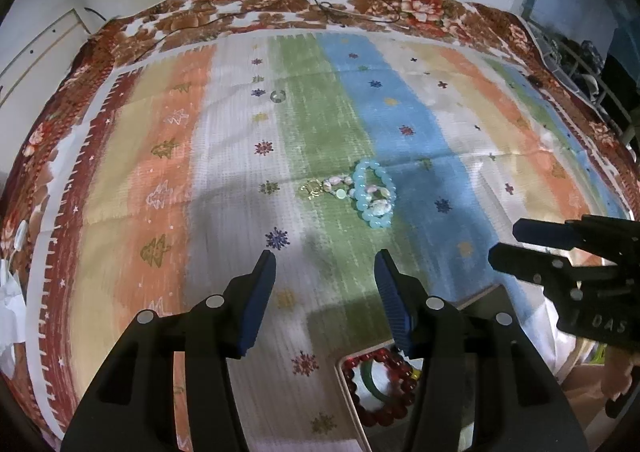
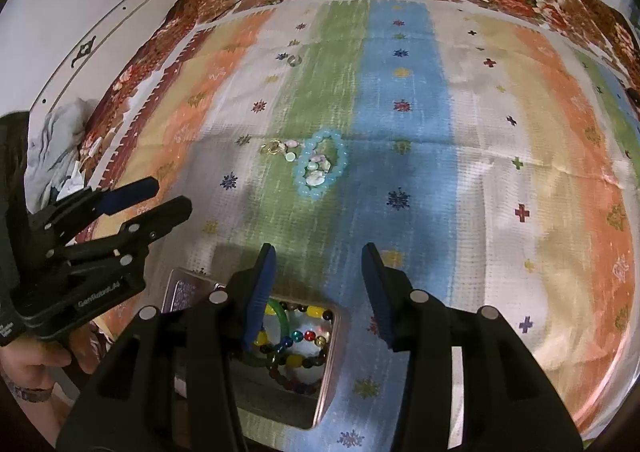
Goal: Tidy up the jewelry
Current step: 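Move both open tools toward the pale blue bracelet and gold rings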
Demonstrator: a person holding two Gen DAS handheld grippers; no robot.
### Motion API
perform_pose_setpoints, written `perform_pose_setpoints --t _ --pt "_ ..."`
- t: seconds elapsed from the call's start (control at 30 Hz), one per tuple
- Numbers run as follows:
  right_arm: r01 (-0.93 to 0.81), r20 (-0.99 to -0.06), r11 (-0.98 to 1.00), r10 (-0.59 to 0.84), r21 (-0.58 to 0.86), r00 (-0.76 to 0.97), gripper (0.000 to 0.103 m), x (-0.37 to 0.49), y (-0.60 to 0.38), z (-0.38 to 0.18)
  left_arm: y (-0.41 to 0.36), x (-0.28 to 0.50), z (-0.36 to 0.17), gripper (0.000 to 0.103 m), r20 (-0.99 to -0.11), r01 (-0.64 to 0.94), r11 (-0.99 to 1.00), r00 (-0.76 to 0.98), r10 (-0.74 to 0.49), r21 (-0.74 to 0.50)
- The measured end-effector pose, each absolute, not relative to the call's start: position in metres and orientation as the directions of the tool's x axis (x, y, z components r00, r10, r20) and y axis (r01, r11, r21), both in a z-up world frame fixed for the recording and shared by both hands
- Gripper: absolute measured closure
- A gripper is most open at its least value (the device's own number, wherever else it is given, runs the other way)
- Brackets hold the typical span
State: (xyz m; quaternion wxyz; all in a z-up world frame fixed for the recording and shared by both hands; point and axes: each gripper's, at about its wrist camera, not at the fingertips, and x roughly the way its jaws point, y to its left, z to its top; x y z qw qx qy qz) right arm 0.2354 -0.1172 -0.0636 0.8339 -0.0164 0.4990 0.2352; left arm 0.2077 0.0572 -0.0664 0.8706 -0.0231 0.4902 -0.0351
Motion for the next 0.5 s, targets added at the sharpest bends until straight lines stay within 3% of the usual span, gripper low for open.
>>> perform_pose_setpoints --t 0.5 --pt "-0.369 -0.875 0.908 0.336 0.201 0.35 0.056 0.288 -0.107 -0.092 0.067 0.251 -0.09 0.048 -0.875 0.017 0.998 0.481 -0.058 -0.057"
